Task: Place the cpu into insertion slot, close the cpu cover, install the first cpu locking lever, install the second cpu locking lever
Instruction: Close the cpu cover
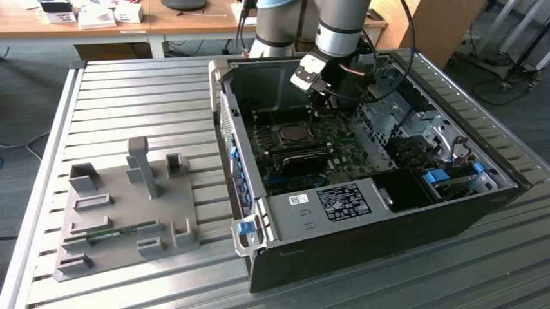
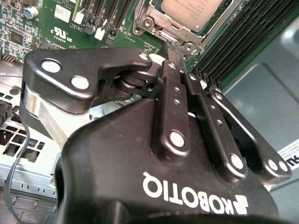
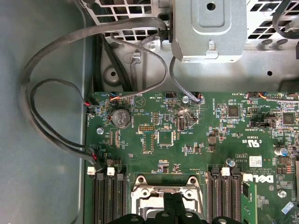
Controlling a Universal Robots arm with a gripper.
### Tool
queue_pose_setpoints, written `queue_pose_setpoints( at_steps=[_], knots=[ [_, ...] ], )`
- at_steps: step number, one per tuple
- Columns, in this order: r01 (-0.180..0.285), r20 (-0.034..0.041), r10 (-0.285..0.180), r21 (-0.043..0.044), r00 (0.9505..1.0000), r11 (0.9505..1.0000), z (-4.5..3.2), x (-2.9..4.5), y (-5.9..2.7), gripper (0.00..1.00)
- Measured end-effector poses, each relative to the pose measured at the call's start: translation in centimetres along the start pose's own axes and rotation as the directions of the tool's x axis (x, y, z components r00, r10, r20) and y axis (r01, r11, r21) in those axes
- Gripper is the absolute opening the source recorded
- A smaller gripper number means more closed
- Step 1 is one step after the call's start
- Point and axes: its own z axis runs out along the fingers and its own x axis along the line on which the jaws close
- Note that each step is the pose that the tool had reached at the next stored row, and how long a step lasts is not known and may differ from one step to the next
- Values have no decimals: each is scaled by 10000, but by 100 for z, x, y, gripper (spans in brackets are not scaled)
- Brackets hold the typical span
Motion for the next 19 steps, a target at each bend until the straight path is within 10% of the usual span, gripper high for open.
queue_pose_setpoints(
  at_steps=[6,12,19],
  knots=[
    [1,0,-1,55,10000,10000,1,0,0,11],
    [2,14,-3,374,10000,9993,6,0,0,11],
    [3,14,-3,402,10000,9992,6,0,0,11]
  ],
)
